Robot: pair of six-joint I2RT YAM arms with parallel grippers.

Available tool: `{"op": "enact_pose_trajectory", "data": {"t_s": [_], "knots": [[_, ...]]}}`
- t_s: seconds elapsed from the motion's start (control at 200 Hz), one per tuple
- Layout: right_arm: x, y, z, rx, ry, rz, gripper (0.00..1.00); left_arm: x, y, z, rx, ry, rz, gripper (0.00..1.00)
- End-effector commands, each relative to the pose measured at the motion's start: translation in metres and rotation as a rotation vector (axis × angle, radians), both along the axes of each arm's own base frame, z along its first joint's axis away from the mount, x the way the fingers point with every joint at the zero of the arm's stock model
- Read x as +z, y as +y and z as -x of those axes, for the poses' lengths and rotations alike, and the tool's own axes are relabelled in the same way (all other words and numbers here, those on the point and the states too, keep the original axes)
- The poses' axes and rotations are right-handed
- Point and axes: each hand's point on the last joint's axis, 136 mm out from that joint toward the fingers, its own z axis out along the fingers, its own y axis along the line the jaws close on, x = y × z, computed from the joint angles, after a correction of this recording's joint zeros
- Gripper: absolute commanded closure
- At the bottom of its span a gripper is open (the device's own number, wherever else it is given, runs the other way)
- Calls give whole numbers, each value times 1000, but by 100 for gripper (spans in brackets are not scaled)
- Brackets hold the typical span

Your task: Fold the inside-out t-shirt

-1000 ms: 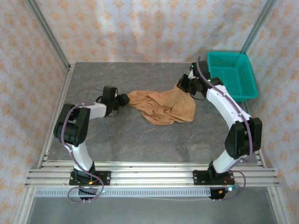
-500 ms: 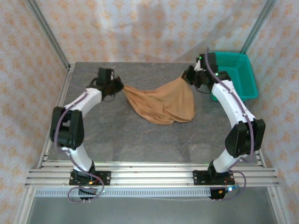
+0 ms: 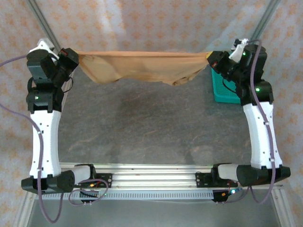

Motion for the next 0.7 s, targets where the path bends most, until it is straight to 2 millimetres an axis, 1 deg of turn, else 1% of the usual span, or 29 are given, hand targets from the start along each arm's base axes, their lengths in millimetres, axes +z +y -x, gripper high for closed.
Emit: {"op": "enact_pose_trajectory", "data": {"t_s": [0.0, 0.07, 0.115, 0.12, 0.13, 0.19, 0.255, 0.29, 0.32, 0.345, 0.395, 0.44, 0.465, 0.485, 0.495, 0.575, 0.635, 0.691, 0.696], "knots": [[36, 2, 28, 30, -76, -28, 100, 16, 7, 29, 55, -7, -18, 100], [49, 7, 47, 64, -98, -48, 100, 37, 6, 52, 76, -60, -39, 100], [48, 11, 50, 90, -86, -67, 100, 48, 7, 66, 89, -90, -52, 100], [52, 11, 56, 94, -99, -68, 100, 48, 7, 67, 91, -92, -54, 100], [55, 12, 62, 99, -107, -74, 100, 51, 7, 70, 95, -99, -56, 100], [52, 15, 69, 118, -93, -98, 100, 60, 7, 85, 109, -125, -74, 100], [43, 15, 69, 120, -72, -108, 100, 63, 7, 90, 113, -131, -93, 100], [36, 15, 64, 113, -53, -108, 100, 60, 8, 87, 111, -121, -101, 100], [27, 14, 58, 106, -35, -105, 100, 54, 7, 80, 100, -101, -104, 100], [20, 14, 52, 100, -20, -104, 100, 47, 6, 72, 86, -80, -105, 100], [1, 13, 37, 90, 16, -106, 100, 26, 2, 50, 39, -22, -98, 100], [-19, 13, 21, 77, 51, -111, 100, 0, -2, 24, -12, 40, -80, 100], [-28, 13, 15, 72, 62, -117, 100, -16, -6, 9, -42, 75, -69, 100], [-46, 13, 1, 65, 99, -121, 100, -29, -9, -2, -62, 101, -61, 100], [-48, 14, -1, 65, 102, -122, 100, -37, -11, -8, -72, 118, -58, 100], [-91, 17, -31, 54, 180, -143, 100, -98, -20, -52, -115, 255, -66, 100], [-129, 21, -51, 39, 253, -130, 100, -140, -28, -80, -136, 348, -92, 100], [-169, 19, -67, -3, 340, -103, 100, -175, -36, -103, -161, 428, -120, 100], [-173, 19, -69, -8, 349, -100, 100, -178, -37, -105, -162, 436, -121, 98]]}}
